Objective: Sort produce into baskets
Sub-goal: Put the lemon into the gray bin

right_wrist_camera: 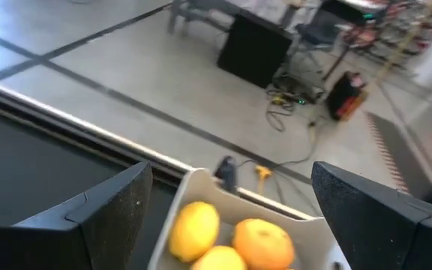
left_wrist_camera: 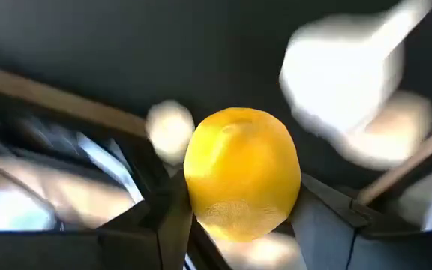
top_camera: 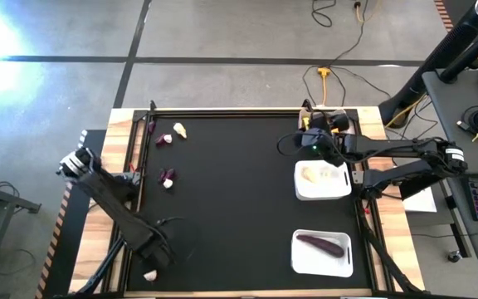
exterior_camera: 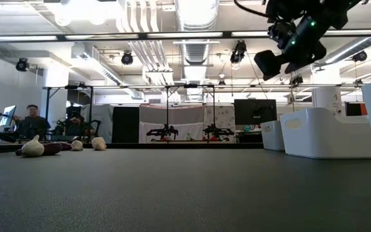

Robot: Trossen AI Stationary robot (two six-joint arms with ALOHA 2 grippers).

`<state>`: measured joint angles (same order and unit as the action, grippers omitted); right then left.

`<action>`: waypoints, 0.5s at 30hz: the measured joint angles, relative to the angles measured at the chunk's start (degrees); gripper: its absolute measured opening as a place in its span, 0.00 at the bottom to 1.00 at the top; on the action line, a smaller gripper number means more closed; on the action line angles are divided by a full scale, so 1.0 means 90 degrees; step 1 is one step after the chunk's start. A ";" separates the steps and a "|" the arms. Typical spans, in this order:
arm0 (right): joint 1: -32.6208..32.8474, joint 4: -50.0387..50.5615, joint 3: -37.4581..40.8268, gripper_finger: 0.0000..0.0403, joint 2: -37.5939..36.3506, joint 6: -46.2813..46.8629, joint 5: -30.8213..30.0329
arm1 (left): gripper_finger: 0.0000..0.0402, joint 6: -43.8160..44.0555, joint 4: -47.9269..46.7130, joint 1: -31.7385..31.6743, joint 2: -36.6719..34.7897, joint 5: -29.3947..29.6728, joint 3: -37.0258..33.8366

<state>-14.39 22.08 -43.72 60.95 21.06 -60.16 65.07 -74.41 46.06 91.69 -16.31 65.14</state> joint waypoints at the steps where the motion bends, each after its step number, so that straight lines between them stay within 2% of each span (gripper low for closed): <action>1: 0.0008 -0.0132 0.0000 0.89 0.0001 -0.0054 0.0070 | 0.44 -0.0084 -0.0071 -0.0070 -0.0128 0.0543 0.0210; 4: 0.0127 -0.0483 0.0014 0.89 0.0041 -0.0059 0.0202 | 0.44 -0.0624 0.0047 -0.0423 -0.0469 0.1993 0.0502; 6: 0.0273 -0.0870 0.0113 0.89 0.0135 -0.0336 0.0504 | 0.44 -0.1230 0.0217 -0.0829 -0.0585 0.2709 0.0508; 8: 0.0447 -0.1365 0.0249 0.89 0.0315 -0.0708 0.1006 | 0.44 -0.2091 0.0524 -0.1258 -0.0596 0.3492 0.0388; 10: 0.0621 -0.2007 0.0422 0.89 0.0550 -0.1104 0.1766 | 0.44 -0.3094 0.1272 -0.1729 -0.0572 0.4131 0.0117; 12: 0.0798 -0.2680 0.0549 0.89 0.0867 -0.1426 0.2618 | 0.44 -0.4126 0.2551 -0.2244 -0.0510 0.4192 -0.0244; 15: 0.1051 -0.3677 0.0622 0.89 0.1470 -0.1931 0.3972 | 0.44 -0.5440 0.4539 -0.2966 -0.0313 0.3850 -0.0822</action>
<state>-4.93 -11.01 -38.13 74.18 3.68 -24.42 16.10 -33.56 19.36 88.87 18.34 57.74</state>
